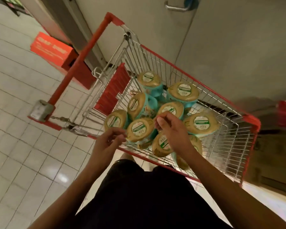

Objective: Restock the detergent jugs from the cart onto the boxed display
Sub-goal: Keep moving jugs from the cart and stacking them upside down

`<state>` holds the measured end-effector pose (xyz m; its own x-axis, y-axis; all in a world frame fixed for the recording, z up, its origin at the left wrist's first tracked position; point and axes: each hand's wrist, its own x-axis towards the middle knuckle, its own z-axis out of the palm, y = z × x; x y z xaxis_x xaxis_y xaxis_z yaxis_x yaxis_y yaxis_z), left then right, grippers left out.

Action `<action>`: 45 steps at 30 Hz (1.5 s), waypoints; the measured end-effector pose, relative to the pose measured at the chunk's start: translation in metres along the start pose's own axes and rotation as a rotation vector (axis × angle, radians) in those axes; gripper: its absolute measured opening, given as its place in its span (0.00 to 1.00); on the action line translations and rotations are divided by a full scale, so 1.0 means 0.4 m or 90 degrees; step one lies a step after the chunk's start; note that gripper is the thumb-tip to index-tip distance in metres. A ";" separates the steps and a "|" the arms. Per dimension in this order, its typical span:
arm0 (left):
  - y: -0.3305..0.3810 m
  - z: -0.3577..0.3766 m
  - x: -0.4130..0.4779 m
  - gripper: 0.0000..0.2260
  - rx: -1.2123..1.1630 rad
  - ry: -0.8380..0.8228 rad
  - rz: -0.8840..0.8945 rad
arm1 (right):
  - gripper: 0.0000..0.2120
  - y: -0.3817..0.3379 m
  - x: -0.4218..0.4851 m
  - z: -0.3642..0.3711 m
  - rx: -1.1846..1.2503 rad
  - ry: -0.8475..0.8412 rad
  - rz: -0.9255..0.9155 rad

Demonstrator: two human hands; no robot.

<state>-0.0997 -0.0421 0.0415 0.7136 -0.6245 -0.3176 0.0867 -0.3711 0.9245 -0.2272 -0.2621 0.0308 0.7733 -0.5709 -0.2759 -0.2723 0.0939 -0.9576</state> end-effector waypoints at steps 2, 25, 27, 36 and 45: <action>0.014 -0.014 0.106 0.05 0.022 -0.058 0.014 | 0.10 -0.007 0.029 0.016 -0.008 0.046 0.022; -0.170 0.353 0.940 0.23 0.684 -0.454 -0.045 | 0.06 0.047 0.062 0.152 0.058 0.342 0.242; -0.200 0.354 0.958 0.22 0.741 -0.490 -0.082 | 0.06 0.054 0.063 0.140 0.060 0.328 0.255; -0.109 0.215 0.895 0.23 0.501 -0.530 -0.116 | 0.09 0.076 0.124 0.062 0.063 0.323 0.277; 0.007 0.007 0.738 0.11 -0.162 -0.297 -0.364 | 0.10 0.084 0.227 0.085 0.024 0.234 0.212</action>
<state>0.1094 -0.2293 -0.0504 0.1494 -0.6290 -0.7630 0.5498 -0.5885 0.5928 -0.1465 -0.2830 -0.0293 0.3920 -0.7541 -0.5269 -0.4439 0.3466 -0.8264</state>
